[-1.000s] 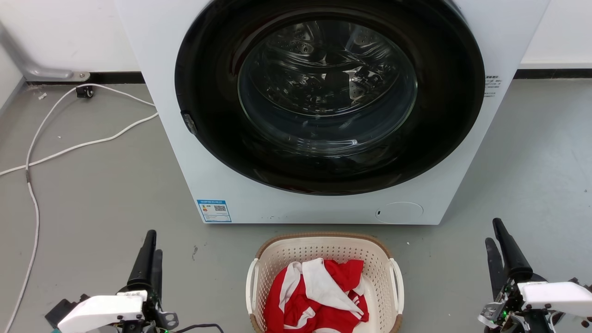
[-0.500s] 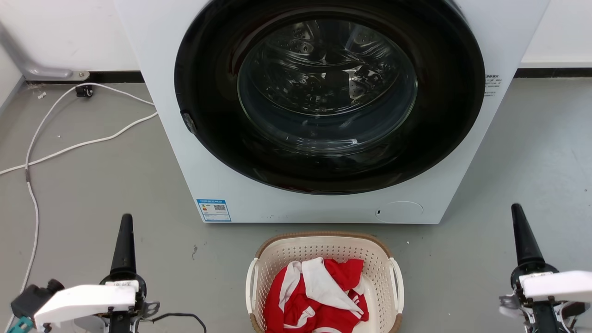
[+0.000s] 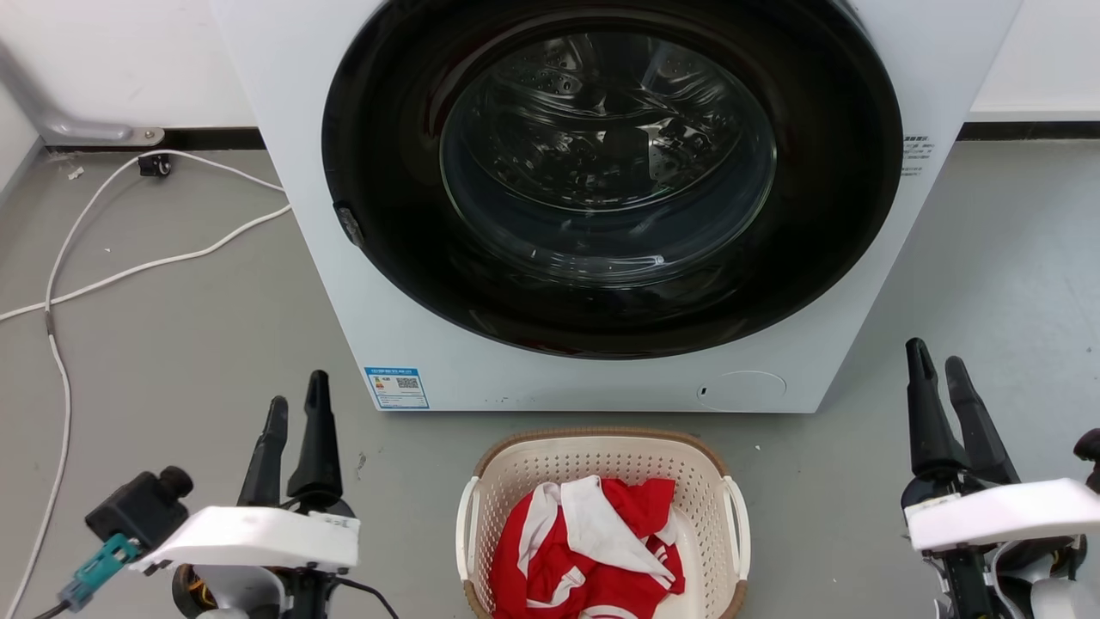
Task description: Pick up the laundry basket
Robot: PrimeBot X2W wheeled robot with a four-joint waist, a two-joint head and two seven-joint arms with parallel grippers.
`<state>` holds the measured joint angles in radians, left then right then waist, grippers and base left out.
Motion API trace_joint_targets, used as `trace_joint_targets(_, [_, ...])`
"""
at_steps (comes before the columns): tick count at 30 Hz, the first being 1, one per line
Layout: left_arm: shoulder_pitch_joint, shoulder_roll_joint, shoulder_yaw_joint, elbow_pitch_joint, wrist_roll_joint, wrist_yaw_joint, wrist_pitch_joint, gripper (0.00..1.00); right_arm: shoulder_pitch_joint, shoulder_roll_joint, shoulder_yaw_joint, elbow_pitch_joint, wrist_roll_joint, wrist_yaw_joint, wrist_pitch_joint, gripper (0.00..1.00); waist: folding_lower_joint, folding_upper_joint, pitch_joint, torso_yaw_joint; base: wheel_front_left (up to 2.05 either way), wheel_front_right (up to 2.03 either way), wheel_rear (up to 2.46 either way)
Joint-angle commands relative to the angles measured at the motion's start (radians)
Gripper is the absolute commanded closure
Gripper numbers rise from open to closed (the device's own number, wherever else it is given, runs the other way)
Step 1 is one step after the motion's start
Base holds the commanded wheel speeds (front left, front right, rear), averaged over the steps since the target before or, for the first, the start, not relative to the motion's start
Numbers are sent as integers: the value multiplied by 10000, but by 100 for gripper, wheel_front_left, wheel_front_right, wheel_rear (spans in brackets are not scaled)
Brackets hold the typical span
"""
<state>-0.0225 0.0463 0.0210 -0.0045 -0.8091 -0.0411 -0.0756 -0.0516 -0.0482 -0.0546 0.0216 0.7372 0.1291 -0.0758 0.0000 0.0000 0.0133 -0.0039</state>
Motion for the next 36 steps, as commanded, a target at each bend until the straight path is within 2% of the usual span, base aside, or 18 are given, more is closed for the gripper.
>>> trace_joint_targets(1, [17, 41, -192, -317, 663, 145, -129, 0, -45, -37, 58, -258, -659, 20, -130, 0, 0, 0, 10, -5, 0, 0, 0])
trace_joint_targets(8, [-9, 460, -909, -689, 2022, 752, -351, 0, 54, -36, 73, -478, -1872, 21, -345, 0, 0, 0, 50, -13, 0, 0, 0])
trace_joint_targets(17, [-232, 1311, -2321, -958, 3258, 1786, -610, 0, 127, -35, 98, -506, -3042, 21, -603, 0, 0, 0, 90, -48, 0, 0, 0])
trace_joint_targets(18, [-232, 1311, -2321, -958, 3258, 1786, -610, 0, 127, -35, 98, -506, -3042, 21, -603, 0, 0, 0, 90, -48, 0, 0, 0])
trace_joint_targets(21, [-349, 1647, -2929, -1027, 3699, 2313, -720, 0, 224, -35, 19, -307, -3560, 22, -706, 0, 0, 0, 84, -63, 0, 0, 0])
trace_joint_targets(29, [-474, 2117, -3875, -1012, 4235, 3006, -896, 0, 268, -34, -27, 266, -4531, 22, -891, 0, 0, 0, 33, -98, 0, 0, 0])
trace_joint_targets(36, [-578, 2431, -4453, -920, 4797, 3399, -1072, 0, 192, -33, -94, 347, -5797, 22, -987, 0, 0, 0, 45, -118, 0, 0, 0])
